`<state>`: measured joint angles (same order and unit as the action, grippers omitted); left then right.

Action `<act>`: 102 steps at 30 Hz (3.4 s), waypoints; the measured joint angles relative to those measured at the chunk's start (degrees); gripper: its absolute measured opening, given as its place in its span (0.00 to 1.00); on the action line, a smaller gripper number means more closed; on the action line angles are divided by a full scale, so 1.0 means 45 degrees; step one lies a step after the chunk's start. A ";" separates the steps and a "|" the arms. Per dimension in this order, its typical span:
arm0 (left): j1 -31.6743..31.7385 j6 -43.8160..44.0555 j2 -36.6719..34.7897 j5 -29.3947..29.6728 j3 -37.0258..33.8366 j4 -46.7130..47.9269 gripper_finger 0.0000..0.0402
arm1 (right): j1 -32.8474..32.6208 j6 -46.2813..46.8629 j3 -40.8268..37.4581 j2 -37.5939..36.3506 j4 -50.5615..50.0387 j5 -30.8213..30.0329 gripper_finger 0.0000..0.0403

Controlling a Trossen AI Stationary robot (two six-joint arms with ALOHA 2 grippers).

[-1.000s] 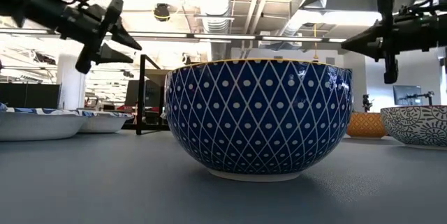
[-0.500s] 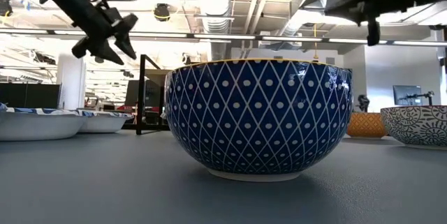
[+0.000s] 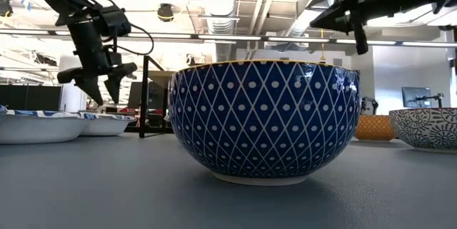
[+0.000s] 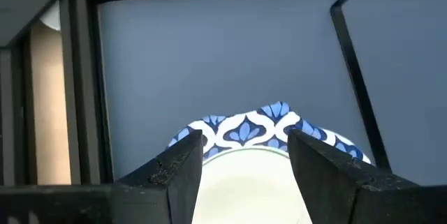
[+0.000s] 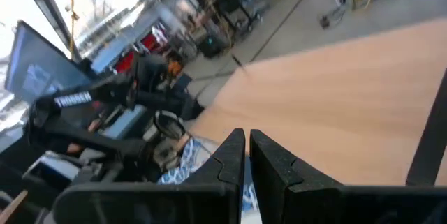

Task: Place and stack bowls onto a shelf
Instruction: Put the white bowl on the shelf

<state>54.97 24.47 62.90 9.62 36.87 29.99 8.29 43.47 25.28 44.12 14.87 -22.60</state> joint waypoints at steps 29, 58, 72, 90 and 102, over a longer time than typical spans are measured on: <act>-0.0291 -0.2971 0.4328 0.1443 0.2843 0.3822 0.48 | 0.0680 0.1047 -0.0010 0.0694 -0.1073 0.0686 0.42; -0.0482 -0.3833 0.6381 0.2700 0.2858 0.3869 0.12 | 0.0544 0.0917 -0.0010 0.0694 -0.1622 0.0715 0.42; -0.0672 -0.4236 0.6402 0.2555 0.2954 0.4738 0.05 | 0.0143 0.1060 -0.0010 0.0694 -0.1670 0.0711 0.42; -0.2131 -0.3485 0.3471 0.5553 0.7462 1.1294 0.05 | -0.0955 0.1494 -0.0010 0.0660 -0.1923 0.0701 0.42; -0.2178 -0.3384 0.0781 0.2417 1.1437 0.6314 0.05 | -0.1010 0.1714 -0.0010 0.0660 -0.2272 0.0696 0.42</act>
<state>45.17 9.24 66.41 20.49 88.34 58.41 3.75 51.18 25.23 47.09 4.64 -19.46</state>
